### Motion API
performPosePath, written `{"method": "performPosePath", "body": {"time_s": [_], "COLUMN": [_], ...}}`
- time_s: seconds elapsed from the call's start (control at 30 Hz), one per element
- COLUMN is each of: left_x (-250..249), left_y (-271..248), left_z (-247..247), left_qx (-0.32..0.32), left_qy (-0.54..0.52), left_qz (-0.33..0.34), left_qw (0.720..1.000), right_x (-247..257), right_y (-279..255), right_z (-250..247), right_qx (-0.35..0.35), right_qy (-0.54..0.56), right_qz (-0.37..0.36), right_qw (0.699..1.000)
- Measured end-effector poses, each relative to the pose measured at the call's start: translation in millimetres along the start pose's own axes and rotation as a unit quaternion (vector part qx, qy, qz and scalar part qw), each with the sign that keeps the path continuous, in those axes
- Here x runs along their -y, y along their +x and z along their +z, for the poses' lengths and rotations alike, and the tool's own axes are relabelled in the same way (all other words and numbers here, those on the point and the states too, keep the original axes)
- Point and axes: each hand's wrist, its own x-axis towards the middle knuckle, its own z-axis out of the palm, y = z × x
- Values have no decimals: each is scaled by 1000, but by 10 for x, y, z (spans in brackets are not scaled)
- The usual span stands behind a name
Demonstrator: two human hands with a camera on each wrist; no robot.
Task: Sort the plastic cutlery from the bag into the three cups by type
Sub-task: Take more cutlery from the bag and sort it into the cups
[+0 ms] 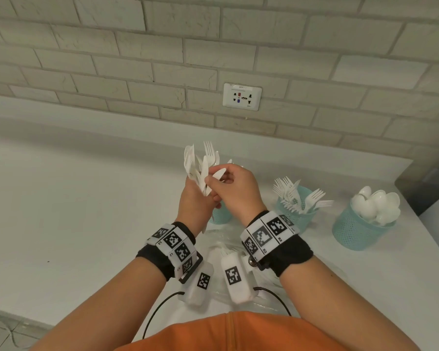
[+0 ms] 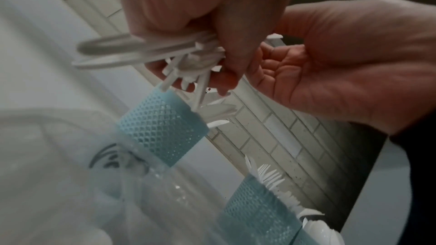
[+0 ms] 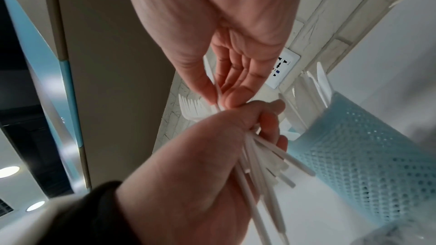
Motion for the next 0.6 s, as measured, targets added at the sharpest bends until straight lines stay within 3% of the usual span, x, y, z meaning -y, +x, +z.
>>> {"method": "performPosePath", "body": {"time_s": [0.33, 0.6], "left_x": [85, 111], "left_y": [32, 74], "left_z": [52, 42], "left_qx": [-12, -4], "left_qy": [-18, -77], "left_qz": [12, -28], "left_qw": [1000, 997], "right_x": [16, 113], "right_y": [-29, -64], "right_z": [16, -26], "right_qx": [-9, -7], "right_qy": [-36, -75], "right_qz": [-10, -53], "right_qw": [999, 996]}}
